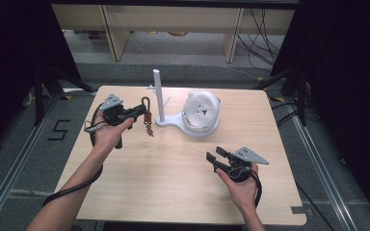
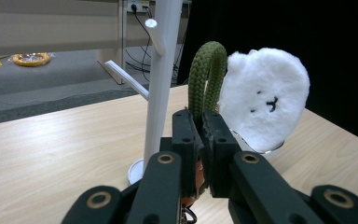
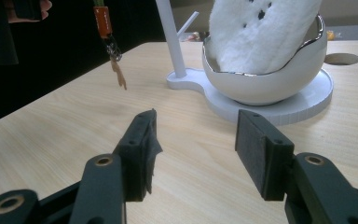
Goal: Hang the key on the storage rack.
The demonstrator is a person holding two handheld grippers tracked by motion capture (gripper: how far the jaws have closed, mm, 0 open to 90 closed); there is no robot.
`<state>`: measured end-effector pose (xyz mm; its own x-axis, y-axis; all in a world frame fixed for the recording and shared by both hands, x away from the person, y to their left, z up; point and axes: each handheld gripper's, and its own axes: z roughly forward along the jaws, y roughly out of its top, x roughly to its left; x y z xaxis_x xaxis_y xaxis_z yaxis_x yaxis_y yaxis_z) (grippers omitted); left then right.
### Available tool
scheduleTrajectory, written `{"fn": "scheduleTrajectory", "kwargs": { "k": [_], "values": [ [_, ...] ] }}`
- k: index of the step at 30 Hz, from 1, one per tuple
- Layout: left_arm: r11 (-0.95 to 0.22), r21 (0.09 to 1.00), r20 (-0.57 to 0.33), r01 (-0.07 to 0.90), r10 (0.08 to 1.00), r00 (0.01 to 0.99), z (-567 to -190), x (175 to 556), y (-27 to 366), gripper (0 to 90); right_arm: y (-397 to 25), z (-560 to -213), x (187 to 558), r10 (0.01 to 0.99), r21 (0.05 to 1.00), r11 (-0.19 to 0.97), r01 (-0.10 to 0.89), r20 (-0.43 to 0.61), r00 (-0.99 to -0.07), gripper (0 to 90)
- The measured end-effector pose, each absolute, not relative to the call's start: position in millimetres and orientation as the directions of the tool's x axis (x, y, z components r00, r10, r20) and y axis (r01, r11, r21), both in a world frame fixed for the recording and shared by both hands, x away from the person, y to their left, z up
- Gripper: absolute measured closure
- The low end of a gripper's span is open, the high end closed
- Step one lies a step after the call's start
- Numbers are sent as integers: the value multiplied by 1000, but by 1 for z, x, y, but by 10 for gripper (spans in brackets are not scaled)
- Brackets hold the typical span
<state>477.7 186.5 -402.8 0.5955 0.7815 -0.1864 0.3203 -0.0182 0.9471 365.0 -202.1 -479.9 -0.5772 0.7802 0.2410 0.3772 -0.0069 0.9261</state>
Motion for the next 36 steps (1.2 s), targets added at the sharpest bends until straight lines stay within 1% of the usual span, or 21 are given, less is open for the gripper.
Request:
{"fn": "scheduleTrajectory", "kwargs": {
  "k": [4,6,7,8,13,17,18,19,21,24,26,30,36],
  "values": [
    [-18,947,-185,321,786,590,-399,484,188,844,-203,-479,364,780,920,-15,392,256,-571,494],
    [-21,946,-184,323,787,590,-398,487,188,844,-203,-479,364,788,922,-9,386,245,-565,492],
    [-23,946,-183,324,787,590,-398,488,188,844,-204,-481,366,786,934,7,358,216,-579,492],
    [-24,945,-182,325,788,588,-397,490,188,844,-202,-481,365,779,926,-7,379,242,-578,492],
    [-19,945,-187,327,788,587,-394,496,189,844,-204,-481,366,787,931,9,364,218,-578,489],
    [-15,943,-193,332,788,584,-391,502,189,844,-203,-482,366,782,928,0,371,232,-579,487],
    [-11,943,-196,332,788,583,-390,503,189,844,-202,-481,364,778,912,-27,409,276,-565,486],
    [-9,943,-199,333,788,583,-390,504,189,844,-202,-481,363,782,910,-27,414,277,-558,485],
    [-5,942,-204,335,785,586,-388,507,190,844,-202,-482,364,788,914,-18,404,262,-557,484],
    [0,939,-213,345,786,580,-387,511,190,843,-202,-481,363,782,911,-29,412,278,-558,482],
    [10,935,-227,355,786,575,-387,515,190,844,-204,-483,366,781,927,-7,374,239,-577,482],
    [19,930,-242,368,786,569,-387,519,191,843,-204,-483,366,790,923,-6,384,240,-564,481],
    [29,924,-258,381,783,567,-388,523,190,843,-204,-484,366,776,921,-15,389,256,-577,479]
  ]
}}
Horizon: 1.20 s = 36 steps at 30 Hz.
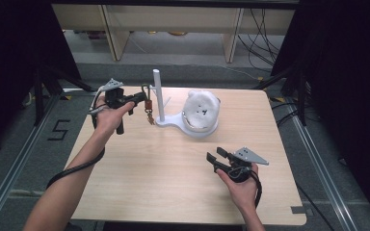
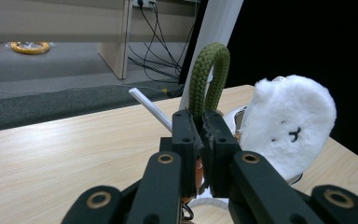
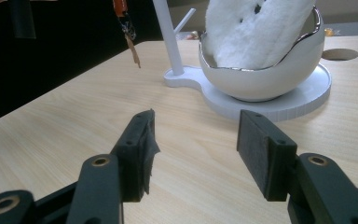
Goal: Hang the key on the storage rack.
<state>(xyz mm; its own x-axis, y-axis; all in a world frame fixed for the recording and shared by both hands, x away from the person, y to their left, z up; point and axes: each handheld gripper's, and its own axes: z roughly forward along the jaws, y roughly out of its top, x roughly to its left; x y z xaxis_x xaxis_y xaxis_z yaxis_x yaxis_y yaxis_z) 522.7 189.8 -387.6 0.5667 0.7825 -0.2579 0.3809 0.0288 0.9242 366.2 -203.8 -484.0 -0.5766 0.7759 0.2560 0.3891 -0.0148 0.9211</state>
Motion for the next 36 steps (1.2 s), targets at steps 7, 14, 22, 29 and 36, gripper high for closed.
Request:
{"fn": "scheduleTrajectory", "kwargs": {
  "k": [7,14,22,29,36],
  "values": [
    [47,914,-288,403,775,563,-387,527,190,842,-205,-485,366,779,920,-17,391,257,-572,478],
    [69,901,-320,428,772,549,-390,531,192,841,-206,-485,365,781,920,-17,393,257,-569,478],
    [72,900,-320,430,779,540,-390,533,192,842,-205,-486,365,781,916,-25,401,268,-563,477],
    [62,902,-310,428,783,540,-390,534,189,842,-206,-487,366,779,921,-8,389,250,-575,475],
    [54,904,-301,425,787,539,-391,535,187,842,-206,-487,365,774,917,-16,399,264,-575,474]
  ]
}}
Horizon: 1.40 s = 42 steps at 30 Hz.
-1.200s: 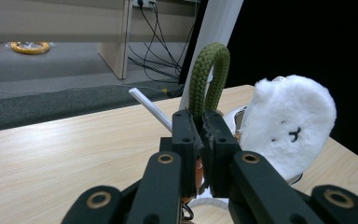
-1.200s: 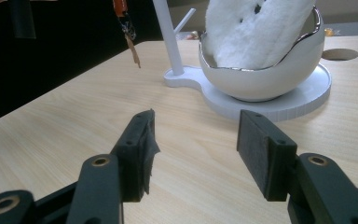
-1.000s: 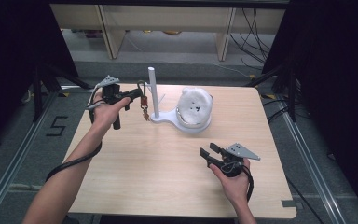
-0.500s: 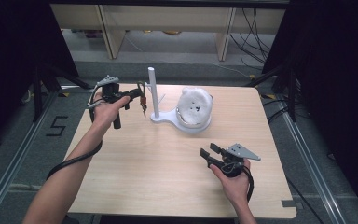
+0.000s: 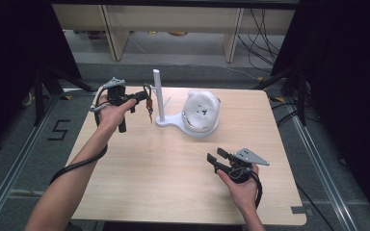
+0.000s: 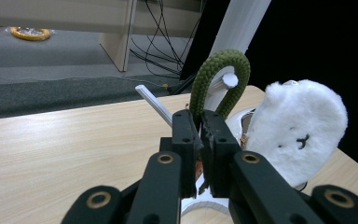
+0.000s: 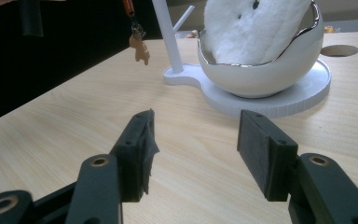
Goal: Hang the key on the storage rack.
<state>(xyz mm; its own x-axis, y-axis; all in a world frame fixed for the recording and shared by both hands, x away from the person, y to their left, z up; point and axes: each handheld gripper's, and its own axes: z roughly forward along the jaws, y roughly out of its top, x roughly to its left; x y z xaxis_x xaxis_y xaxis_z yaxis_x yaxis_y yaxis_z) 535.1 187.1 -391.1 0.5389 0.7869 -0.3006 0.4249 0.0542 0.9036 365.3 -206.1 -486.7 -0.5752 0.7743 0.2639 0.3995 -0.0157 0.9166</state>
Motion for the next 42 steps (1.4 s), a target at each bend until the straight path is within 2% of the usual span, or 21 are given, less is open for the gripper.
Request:
{"fn": "scheduleTrajectory", "kwargs": {
  "k": [11,13,14,25,27,28,42],
  "values": [
    [45,906,-288,421,794,535,-394,537,183,842,-207,-487,365,781,923,-13,385,250,-572,474],
    [39,906,-283,420,796,535,-394,537,182,842,-205,-487,363,778,908,-39,418,290,-558,474],
    [38,908,-281,418,795,537,-395,537,181,842,-206,-487,365,780,918,-20,395,261,-569,474],
    [25,912,-263,410,803,535,-397,538,175,842,-208,-489,366,785,927,-6,376,238,-572,474],
    [22,912,-260,410,803,536,-397,538,174,842,-208,-489,366,785,926,-7,376,238,-572,474],
    [20,912,-258,410,805,534,-398,539,174,841,-206,-488,363,790,913,-16,407,261,-555,473],
    [-1,920,-229,391,809,541,-399,541,168,836,-208,-489,365,790,920,-8,391,246,-562,473]
  ]
}}
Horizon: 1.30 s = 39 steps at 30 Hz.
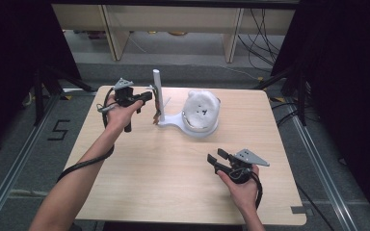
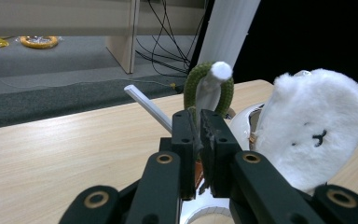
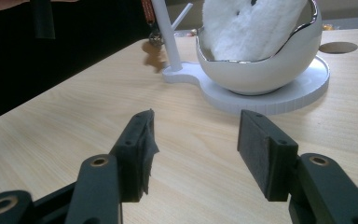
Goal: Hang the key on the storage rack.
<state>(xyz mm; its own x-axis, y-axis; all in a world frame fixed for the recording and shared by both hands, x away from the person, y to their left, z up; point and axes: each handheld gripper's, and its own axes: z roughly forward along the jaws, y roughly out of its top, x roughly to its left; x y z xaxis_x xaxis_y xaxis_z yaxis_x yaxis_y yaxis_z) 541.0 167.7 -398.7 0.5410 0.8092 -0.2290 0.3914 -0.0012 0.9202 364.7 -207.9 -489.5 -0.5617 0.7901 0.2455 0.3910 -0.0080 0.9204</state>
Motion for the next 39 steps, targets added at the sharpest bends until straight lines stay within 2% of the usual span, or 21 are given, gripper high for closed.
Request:
{"fn": "scheduleTrajectory", "kwargs": {
  "k": [2,6,7,9,15,23,26,31,39],
  "values": [
    [-12,921,-219,390,811,542,-399,541,168,831,-207,-489,364,786,915,-23,403,266,-558,473],
    [-31,923,-200,385,814,545,-401,538,169,808,-209,-489,365,790,925,-6,381,238,-566,473],
    [-39,924,-190,382,818,543,-401,537,169,797,-208,-489,363,790,912,-29,410,272,-550,473],
    [-50,924,-178,378,820,544,-402,534,170,758,-210,-489,365,792,926,-4,377,233,-565,473],
    [-91,930,-127,355,829,545,-405,522,176,611,-211,-489,365,794,919,-15,394,250,-554,473],
    [-106,933,-102,343,837,537,-407,503,187,473,-214,-488,366,796,916,-18,400,255,-549,472],
    [-117,934,-91,336,836,542,-409,493,190,452,-212,-488,364,800,903,-36,428,283,-530,470],
    [-114,938,-90,328,833,546,-416,474,196,433,-216,-491,368,802,922,-19,388,246,-545,469],
    [-65,938,-134,341,838,529,-439,439,209,420,-219,-491,368,813,917,-17,399,245,-528,469]
  ]
}}
